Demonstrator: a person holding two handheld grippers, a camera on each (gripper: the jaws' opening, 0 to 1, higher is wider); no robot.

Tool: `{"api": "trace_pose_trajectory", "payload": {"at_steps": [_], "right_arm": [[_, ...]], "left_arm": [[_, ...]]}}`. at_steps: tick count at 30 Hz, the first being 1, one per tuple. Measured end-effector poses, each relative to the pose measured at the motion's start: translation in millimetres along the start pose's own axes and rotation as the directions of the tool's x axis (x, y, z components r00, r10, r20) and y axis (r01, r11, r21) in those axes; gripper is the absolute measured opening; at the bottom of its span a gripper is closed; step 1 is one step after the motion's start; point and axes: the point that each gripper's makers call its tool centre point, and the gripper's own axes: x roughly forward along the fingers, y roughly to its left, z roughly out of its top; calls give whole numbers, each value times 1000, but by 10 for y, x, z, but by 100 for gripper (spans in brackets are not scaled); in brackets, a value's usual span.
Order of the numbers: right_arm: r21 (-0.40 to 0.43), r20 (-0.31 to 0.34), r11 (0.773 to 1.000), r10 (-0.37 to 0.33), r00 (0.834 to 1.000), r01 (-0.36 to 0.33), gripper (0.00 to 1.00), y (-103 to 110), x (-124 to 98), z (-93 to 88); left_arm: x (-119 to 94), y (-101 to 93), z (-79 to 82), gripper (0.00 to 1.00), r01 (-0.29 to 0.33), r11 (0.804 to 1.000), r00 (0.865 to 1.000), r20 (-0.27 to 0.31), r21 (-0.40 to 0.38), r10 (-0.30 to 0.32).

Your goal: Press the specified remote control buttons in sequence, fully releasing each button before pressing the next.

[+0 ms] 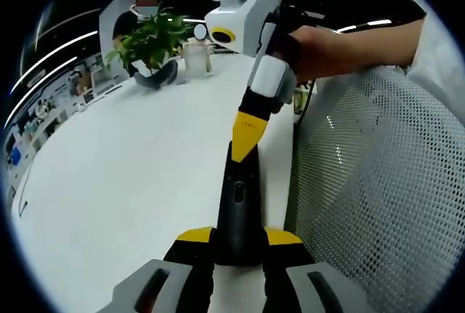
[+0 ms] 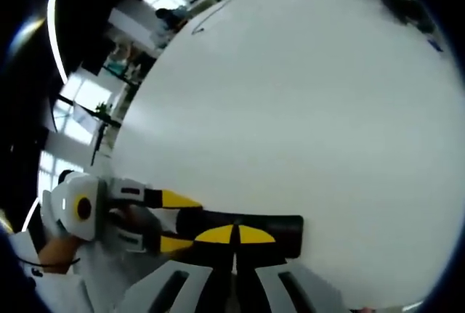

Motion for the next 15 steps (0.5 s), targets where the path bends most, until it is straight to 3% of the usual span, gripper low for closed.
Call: {"api": "trace_pose_trajectory", "payload": {"at_steps": [15], "right_arm": [[-11, -37, 1000, -13, 999, 13, 0, -14, 33, -68]], "left_arm": [[4, -1, 0, 24, 1, 1000, 1000, 0, -1, -1]]}}
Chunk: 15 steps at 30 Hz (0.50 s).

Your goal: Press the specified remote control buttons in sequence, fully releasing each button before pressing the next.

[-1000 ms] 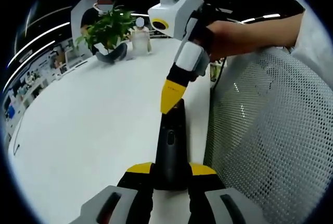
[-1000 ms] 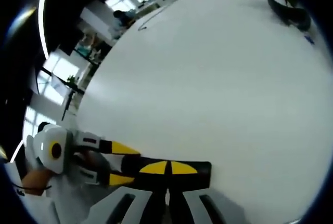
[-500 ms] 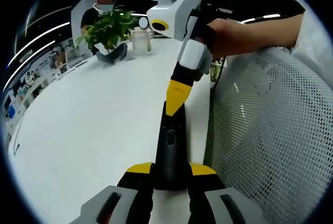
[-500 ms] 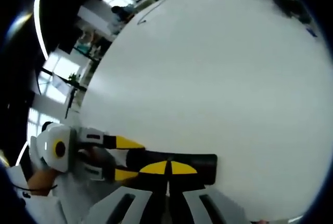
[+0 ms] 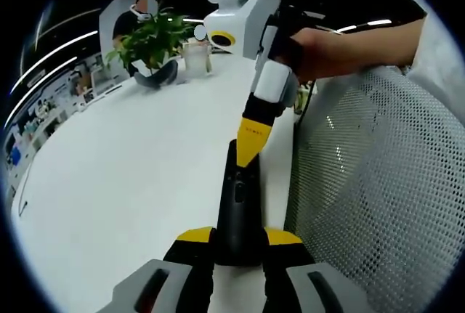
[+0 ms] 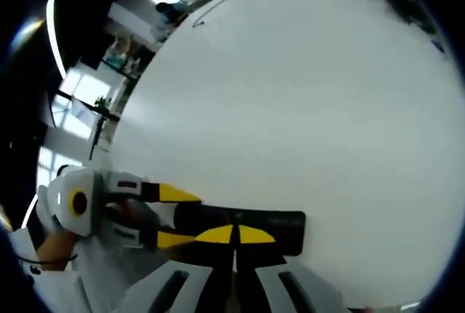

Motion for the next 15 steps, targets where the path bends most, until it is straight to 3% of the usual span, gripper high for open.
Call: {"api": "trace_pose_trajectory", "payload": {"at_steps": [11, 15], "right_arm": [[-21, 17, 1000, -9, 1000, 10, 0, -10, 12, -21], [8, 26, 1000, -4, 1000, 4, 0, -26, 12, -13]], "left_arm": [[11, -8, 7, 25, 0, 1000, 1000, 0, 2, 0], [12, -8, 8, 25, -2, 1000, 1000, -2, 2, 2]]}}
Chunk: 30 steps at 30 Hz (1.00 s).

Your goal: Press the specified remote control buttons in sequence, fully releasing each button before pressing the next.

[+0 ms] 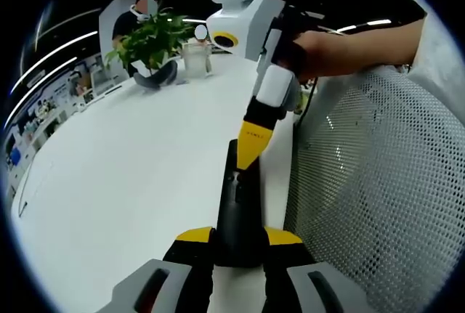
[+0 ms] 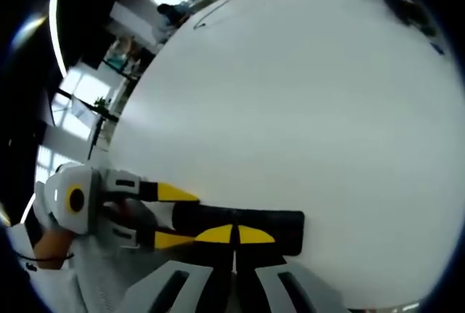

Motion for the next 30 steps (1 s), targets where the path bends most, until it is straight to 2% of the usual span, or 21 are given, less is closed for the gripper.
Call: {"api": "trace_pose_trajectory", "payload": {"at_steps": [7, 13, 17, 26, 30], "right_arm": [[-32, -2, 999, -6, 1000, 6, 0, 19, -4, -3], [21, -8, 1000, -2, 1000, 2, 0, 14, -15, 7], [3, -20, 999, -47, 999, 47, 0, -17, -56, 6], [48, -52, 997, -50, 997, 52, 0, -67, -110, -69], [25, -69, 998, -64, 996, 65, 0, -74, -87, -104]], "left_arm": [[1, -1, 0, 25, -5, 1000, 1000, 1, -5, 5], [0, 4, 0, 25, -4, 1000, 1000, 7, -8, 4], [-6, 1, 0, 25, -5, 1000, 1000, 17, -8, 5], [-6, -2, 2, 25, -8, 1000, 999, 31, -25, 8], [-6, -3, 5, 25, -9, 1000, 999, 34, -29, 10]]}}
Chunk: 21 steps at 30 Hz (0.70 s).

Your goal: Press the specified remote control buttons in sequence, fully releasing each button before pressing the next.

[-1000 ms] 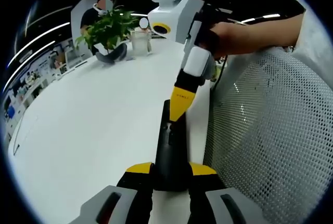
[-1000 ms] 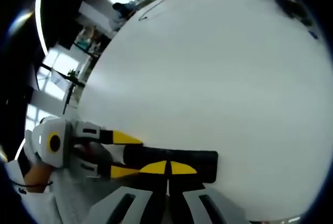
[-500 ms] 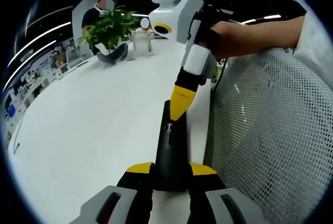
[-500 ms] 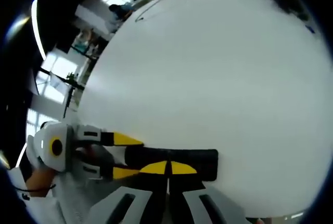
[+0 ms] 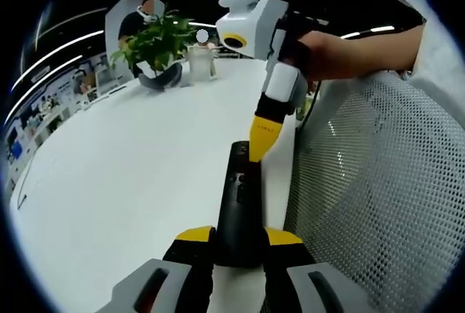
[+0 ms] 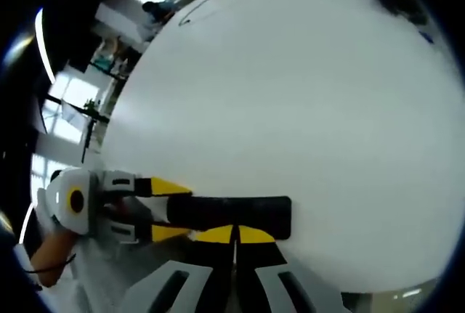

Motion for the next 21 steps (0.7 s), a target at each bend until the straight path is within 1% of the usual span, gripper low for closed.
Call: {"api": "trace_pose_trajectory", "payload": {"at_steps": [2, 5, 8, 11, 14, 17, 21], "right_arm": [[-16, -5, 1000, -4, 1000, 3, 0, 2, 0, 3], [-14, -3, 1000, -1, 1000, 1, 0, -4, -4, -8], [18, -2, 1000, 21, 1000, -21, 0, -19, -7, 5], [19, 0, 999, 29, 1000, -29, 0, -28, 4, 50], [19, 0, 999, 31, 1000, -31, 0, -22, 8, 48], [-30, -7, 1000, 8, 1000, -8, 0, -16, 20, 48], [-65, 0, 998, -3, 1000, 3, 0, -22, 33, 57]], "left_arm": [[3, -3, 2, 25, 1, 1000, 1000, -3, 1, 0], [2, -7, 4, 25, -10, 1000, 1000, 7, -6, 10], [4, -6, 11, 25, -12, 1000, 1000, -1, 0, 12], [12, -3, 14, 25, -8, 1000, 1000, -3, 1, 8], [21, -4, 22, 25, -3, 1000, 1000, -8, 6, 3], [27, -4, 24, 25, 5, 1000, 1000, -13, 17, -4], [33, -6, 27, 25, 9, 1000, 1000, -12, 23, -9]]}}
